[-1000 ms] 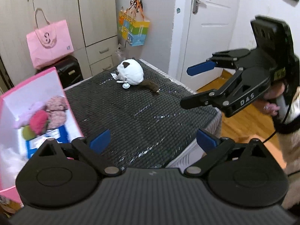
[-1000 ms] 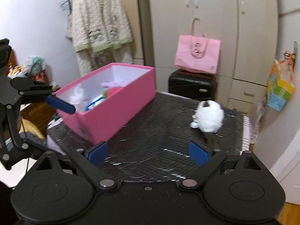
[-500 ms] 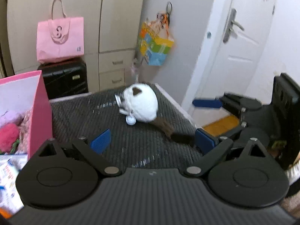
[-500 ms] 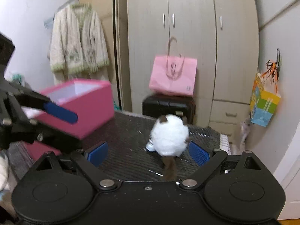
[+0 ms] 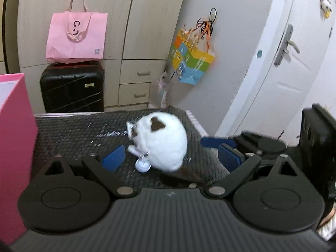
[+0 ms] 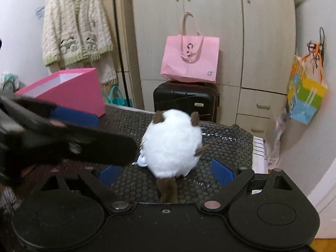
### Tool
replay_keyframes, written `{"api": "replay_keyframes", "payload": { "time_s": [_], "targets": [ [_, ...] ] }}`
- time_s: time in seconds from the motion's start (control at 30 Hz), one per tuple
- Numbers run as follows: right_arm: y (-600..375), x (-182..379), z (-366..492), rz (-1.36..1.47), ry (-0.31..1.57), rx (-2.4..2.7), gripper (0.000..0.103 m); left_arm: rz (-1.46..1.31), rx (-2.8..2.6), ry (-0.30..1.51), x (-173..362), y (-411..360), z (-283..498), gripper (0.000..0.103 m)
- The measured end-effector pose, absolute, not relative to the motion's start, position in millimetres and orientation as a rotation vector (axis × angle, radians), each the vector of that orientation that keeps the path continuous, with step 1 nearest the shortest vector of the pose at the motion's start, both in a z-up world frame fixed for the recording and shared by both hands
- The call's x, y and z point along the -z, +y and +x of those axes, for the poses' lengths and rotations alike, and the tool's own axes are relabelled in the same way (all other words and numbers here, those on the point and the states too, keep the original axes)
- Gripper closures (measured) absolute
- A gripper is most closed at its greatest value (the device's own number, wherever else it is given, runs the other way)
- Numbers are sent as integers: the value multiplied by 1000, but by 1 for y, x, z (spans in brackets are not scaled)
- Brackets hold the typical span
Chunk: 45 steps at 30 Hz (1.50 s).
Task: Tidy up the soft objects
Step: 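Close the left gripper on the white plush cat's body, then carry the plush cat with the left gripper over the pink box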
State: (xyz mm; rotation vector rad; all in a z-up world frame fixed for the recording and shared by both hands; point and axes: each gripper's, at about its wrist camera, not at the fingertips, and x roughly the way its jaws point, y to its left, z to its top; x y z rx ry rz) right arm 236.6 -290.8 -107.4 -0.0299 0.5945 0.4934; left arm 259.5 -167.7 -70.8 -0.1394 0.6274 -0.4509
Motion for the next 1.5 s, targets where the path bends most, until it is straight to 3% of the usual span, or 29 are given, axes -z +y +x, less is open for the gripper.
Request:
{"api": "replay_keyframes", "payload": {
  "time_s": [0.2, 0.33, 0.5, 1.5],
  "targets": [
    [-297, 115, 257, 10, 608, -507, 8, -177, 401, 629, 78, -175, 287, 9],
    [-296, 122, 271, 43, 632, -547, 15, -176, 367, 665, 89, -179, 297, 12],
    [-288, 129, 272, 24, 636, -561, 35, -210, 381, 720, 105, -180, 310, 43],
    [-247, 88, 130, 108, 654, -412, 38, -93, 509, 700, 65, -146, 166, 46]
  ]
}}
